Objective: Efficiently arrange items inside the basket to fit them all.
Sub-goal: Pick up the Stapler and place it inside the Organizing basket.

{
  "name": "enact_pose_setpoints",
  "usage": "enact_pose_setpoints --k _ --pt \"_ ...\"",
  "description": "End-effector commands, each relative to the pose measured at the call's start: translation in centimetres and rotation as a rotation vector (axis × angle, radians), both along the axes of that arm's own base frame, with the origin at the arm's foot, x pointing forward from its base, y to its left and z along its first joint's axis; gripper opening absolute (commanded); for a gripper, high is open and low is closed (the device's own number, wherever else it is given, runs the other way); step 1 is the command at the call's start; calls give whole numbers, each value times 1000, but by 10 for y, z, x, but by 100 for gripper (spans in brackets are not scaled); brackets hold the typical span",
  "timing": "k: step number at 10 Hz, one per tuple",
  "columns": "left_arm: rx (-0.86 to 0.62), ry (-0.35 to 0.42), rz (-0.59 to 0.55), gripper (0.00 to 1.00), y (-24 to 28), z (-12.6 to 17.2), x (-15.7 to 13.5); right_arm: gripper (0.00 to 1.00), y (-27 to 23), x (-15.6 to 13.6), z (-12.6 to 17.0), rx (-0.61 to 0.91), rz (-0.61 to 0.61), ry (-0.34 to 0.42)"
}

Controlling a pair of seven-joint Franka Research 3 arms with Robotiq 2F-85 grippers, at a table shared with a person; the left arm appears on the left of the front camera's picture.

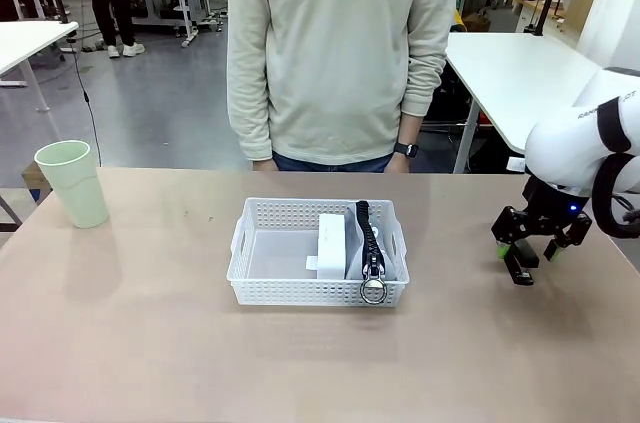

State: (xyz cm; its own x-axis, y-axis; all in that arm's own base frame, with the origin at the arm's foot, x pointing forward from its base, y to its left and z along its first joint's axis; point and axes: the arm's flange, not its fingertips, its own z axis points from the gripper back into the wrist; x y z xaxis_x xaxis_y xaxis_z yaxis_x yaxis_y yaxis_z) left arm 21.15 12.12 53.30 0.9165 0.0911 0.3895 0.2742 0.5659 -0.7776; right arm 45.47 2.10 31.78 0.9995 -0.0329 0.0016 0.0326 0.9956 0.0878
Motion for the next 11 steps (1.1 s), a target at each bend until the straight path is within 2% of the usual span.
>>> enact_pose_setpoints --k 1,3,5,7,8,9,10,11 --pt "-14 -19 -11 100 2 2 0 100 7 -1 -2 -36 -24 -23" --pt "-14 -19 -11 100 2 2 0 100 15 2 -10 -66 -43 -38" --pt "-14 -19 -11 100 2 2 0 100 24 4 -27 -86 -57 -18" --pt "-14 -19 -11 100 2 2 0 100 23 3 -26 -108 -73 -31" --pt "-14 -19 -11 100 2 2 0 40 21 2 -25 -136 -77 -26" --pt "-14 -19 -11 100 2 2 0 40 20 1 -24 -118 -64 -21" --pt "-14 -19 -11 100 2 2 0 0 21 0 -25 -113 -61 -18" --pt "-14 -19 -11 100 2 2 0 38 22 1 -26 -125 -59 -19"
